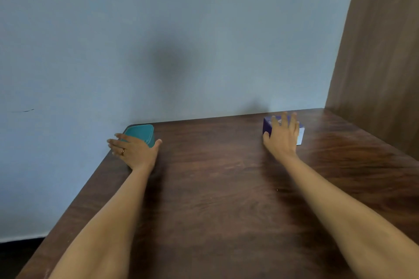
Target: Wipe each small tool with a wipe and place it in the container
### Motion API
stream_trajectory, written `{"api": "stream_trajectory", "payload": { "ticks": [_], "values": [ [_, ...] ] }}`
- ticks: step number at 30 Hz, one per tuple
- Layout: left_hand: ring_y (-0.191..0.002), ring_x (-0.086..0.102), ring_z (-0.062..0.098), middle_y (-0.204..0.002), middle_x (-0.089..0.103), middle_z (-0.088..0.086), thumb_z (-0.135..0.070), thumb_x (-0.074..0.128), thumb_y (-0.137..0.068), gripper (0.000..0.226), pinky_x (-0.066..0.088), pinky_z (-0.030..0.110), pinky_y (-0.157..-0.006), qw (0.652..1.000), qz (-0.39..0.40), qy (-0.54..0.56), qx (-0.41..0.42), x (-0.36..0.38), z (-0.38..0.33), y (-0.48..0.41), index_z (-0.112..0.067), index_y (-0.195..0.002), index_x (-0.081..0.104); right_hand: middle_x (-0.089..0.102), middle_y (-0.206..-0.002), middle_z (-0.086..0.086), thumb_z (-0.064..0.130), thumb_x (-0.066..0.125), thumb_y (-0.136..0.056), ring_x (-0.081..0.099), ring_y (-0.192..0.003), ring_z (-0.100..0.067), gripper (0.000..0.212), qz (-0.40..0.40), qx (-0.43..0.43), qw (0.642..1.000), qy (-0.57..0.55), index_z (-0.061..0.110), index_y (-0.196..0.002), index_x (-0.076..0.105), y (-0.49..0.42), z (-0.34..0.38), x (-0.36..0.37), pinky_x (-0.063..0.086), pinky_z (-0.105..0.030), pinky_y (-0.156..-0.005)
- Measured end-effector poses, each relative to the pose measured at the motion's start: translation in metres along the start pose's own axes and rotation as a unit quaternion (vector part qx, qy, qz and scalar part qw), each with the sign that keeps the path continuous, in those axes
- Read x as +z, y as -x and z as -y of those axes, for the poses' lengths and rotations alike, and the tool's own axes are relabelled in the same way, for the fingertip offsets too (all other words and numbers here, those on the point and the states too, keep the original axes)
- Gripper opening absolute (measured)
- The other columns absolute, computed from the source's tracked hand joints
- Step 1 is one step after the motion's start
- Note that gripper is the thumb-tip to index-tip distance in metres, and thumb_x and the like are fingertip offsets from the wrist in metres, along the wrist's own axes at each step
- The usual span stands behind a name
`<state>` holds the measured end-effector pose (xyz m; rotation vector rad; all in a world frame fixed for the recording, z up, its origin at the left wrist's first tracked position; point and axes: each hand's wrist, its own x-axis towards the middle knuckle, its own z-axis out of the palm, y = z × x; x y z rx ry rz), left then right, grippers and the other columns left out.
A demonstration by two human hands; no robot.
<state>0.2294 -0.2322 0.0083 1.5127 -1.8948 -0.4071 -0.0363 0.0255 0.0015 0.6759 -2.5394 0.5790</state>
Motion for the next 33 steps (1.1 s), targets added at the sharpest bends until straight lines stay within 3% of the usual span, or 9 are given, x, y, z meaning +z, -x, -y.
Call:
{"api": "stream_trajectory", "payload": {
  "ticks": [5,11,24,29,33],
  "values": [
    [-0.144,0.013,0.045,-0.154,0.01,0.032,-0.047,0.068,-0.083,0.11,0.015,0.048,-0.118,1.0,-0.005,0.01,0.008,0.007,0.002,-0.007,0.013,-0.147,0.0,0.002,-0.158,-0.021,0.036,0.058,-0.087,-0.005,-0.139,-0.056,0.073,0.057,0.096,0.994,0.02,0.019,-0.149,0.024,0.008,-0.012,0.005,0.001,-0.062,-0.113],
    [-0.137,0.025,0.044,-0.148,0.023,0.03,-0.039,0.073,-0.082,0.106,0.023,0.048,-0.116,0.999,-0.02,0.029,0.005,0.012,-0.001,-0.004,0.013,-0.146,0.007,0.002,-0.158,-0.02,0.035,0.054,-0.092,0.006,-0.14,-0.054,0.07,0.071,0.087,0.994,-0.012,0.024,-0.151,0.018,0.011,-0.022,0.013,0.016,-0.059,-0.113],
    [-0.139,0.024,0.041,-0.15,0.023,0.025,-0.042,0.072,-0.081,0.107,0.029,0.047,-0.112,0.997,-0.008,0.068,0.026,0.029,-0.046,0.055,0.008,-0.148,0.006,0.001,-0.159,-0.019,0.036,0.054,-0.092,0.004,-0.14,-0.054,0.07,0.105,0.087,0.99,-0.024,0.026,-0.15,0.016,0.005,-0.018,0.01,0.017,-0.057,-0.114],
    [-0.142,0.02,0.041,-0.153,0.019,0.025,-0.048,0.071,-0.081,0.11,0.024,0.047,-0.115,0.998,-0.001,0.058,0.036,0.029,-0.047,0.058,0.007,-0.149,0.003,0.0,-0.159,-0.019,0.038,0.054,-0.093,0.002,-0.141,-0.054,0.071,0.12,0.083,0.989,-0.031,0.026,-0.151,0.015,0.002,-0.019,0.006,0.015,-0.057,-0.114],
    [-0.146,0.002,0.043,-0.158,0.004,0.025,-0.068,0.06,-0.077,0.121,0.008,0.049,-0.119,0.999,0.01,0.041,0.032,0.024,-0.049,0.061,0.007,-0.149,-0.002,-0.003,-0.158,-0.02,0.039,0.055,-0.091,-0.003,-0.141,-0.053,0.072,0.106,0.082,0.99,-0.04,0.024,-0.151,0.018,0.004,-0.015,0.0,0.011,-0.057,-0.114]
  ]
}}
